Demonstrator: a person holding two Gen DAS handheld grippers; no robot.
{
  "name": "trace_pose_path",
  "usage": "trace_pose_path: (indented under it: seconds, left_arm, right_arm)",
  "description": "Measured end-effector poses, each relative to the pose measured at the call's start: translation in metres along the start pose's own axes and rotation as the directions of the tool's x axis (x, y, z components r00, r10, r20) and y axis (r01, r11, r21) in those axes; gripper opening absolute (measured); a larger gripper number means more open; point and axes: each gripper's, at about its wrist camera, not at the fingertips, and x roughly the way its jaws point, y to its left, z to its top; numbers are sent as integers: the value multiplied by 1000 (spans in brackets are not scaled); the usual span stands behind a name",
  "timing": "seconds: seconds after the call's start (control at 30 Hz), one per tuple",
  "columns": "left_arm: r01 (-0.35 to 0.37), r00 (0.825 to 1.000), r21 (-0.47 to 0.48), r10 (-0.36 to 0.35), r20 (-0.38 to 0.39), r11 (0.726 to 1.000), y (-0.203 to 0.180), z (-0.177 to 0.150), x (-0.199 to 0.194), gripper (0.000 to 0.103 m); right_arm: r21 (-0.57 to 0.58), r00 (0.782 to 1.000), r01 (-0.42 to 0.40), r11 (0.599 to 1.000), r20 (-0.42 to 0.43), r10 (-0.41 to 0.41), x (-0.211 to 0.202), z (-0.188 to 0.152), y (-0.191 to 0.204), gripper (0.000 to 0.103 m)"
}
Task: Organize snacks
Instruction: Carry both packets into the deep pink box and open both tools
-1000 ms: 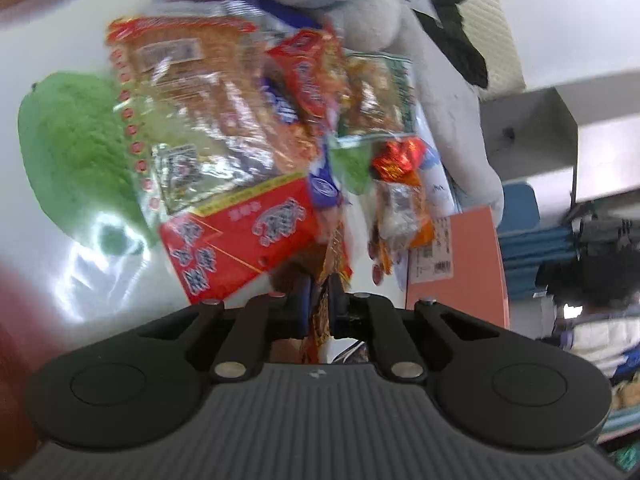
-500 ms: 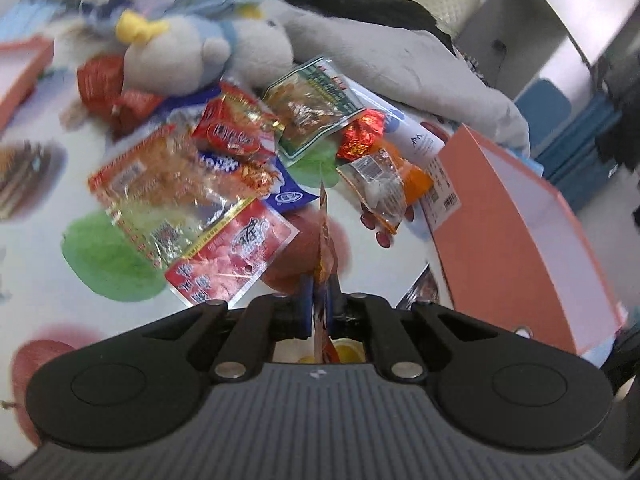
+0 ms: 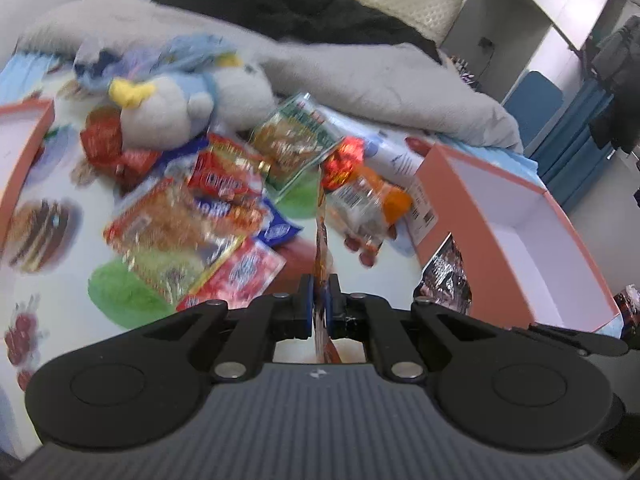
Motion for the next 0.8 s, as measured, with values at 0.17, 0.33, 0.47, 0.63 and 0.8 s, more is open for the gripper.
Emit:
trace_pose_path:
  seconds: [0.17,0.33,0.47,0.63,0.8]
  left_arm:
    - [17,999,26,-18,48,1000,-15,24,-19,7]
    - [34,995,42,-38,95,999,-33,50,-36,7]
    - [59,989,70,-67,130,996,-52,72,-48,7]
    - [90,980,109,-107,168,990,-82,95,-62,7]
    - [136,968,142,-162,193,981,-116,111,-75,7]
  right_arm:
    - [10,999,12,1000,52,-12,-20,21,-7,37]
    - [19,993,29,999,112,-31,-43,44,-15,37]
    - [17,986,53,998,159,-55,-61,62,-23,37]
    - [24,972,81,996,219,-85,-87,83,-36,37]
    - [28,954,117,993,275,-120,-112,98,-49,37]
